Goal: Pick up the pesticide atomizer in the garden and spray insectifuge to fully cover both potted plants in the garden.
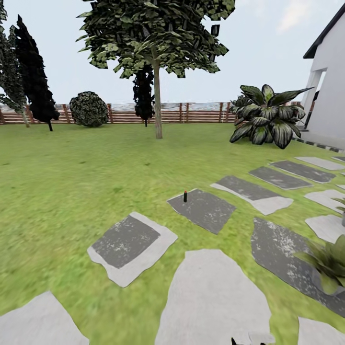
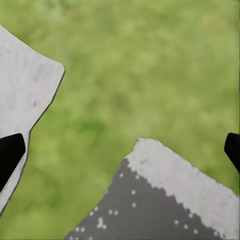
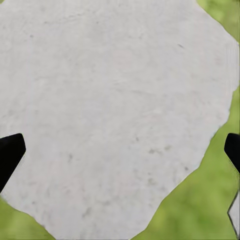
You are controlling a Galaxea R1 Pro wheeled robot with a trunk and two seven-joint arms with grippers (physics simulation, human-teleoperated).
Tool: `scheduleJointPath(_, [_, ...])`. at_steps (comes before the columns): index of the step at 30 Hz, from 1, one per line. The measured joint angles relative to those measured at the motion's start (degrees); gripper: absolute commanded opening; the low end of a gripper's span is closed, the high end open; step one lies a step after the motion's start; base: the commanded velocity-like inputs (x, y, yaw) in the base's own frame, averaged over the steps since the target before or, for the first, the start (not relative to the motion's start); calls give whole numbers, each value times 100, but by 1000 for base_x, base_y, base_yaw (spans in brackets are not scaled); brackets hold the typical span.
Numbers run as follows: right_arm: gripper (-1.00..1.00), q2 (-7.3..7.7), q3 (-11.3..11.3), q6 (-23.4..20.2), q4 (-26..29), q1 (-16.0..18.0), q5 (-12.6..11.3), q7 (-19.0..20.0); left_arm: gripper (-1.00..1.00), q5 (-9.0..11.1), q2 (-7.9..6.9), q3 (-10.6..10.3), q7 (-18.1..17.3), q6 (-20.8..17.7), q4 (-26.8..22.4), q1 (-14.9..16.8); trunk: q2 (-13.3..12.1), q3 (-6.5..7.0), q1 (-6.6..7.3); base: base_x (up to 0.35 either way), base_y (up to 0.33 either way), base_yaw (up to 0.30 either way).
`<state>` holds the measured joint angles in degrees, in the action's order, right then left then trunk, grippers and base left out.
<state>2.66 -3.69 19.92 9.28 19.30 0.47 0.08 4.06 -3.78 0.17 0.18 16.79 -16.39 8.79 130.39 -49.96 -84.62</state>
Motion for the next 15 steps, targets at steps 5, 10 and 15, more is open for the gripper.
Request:
scheduleJointPath(5, [100, 0, 0, 0, 0, 0, 0, 0, 100, 0, 0, 0, 0, 0, 0, -2, 0, 0, 0, 307, 0, 0])
scheduleJointPath(10, [100, 0, 0, 0, 0, 0, 0, 0, 100, 0, 0, 0, 0, 0, 0, 1, 0, 0, 0, 307, 0, 0])
scheduleJointPath(15, [100, 0, 0, 0, 0, 0, 0, 0, 100, 0, 0, 0, 0, 0, 0, -1, 0, 0, 0, 307, 0, 0])
